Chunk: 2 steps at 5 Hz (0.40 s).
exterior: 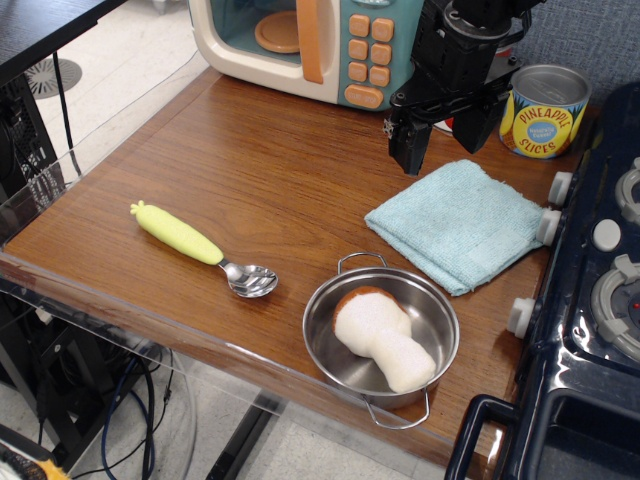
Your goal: Move white object from bowl to in front of microwave.
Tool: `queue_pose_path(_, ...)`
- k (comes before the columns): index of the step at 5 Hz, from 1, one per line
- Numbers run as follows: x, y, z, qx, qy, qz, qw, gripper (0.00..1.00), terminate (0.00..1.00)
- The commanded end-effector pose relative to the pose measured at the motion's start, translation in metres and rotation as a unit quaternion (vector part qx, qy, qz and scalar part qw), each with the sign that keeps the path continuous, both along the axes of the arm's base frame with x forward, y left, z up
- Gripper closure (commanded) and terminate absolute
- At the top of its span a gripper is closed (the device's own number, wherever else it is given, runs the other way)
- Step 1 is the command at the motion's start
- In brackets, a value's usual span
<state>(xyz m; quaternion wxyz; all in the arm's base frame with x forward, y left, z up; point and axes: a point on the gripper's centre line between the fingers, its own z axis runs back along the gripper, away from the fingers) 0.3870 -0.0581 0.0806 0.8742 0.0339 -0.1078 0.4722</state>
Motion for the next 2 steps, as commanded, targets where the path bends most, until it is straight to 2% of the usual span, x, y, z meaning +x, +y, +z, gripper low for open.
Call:
queue_pose_path(1, 0.0, 0.0, 0.0, 0.0, 0.0, 0.0, 1.0, 0.0, 0.0)
queue_pose_path(2, -0.023, -0.006, 0.009, -0.008, -0.01, 0.014, 0.9998, 0.0, 0.0)
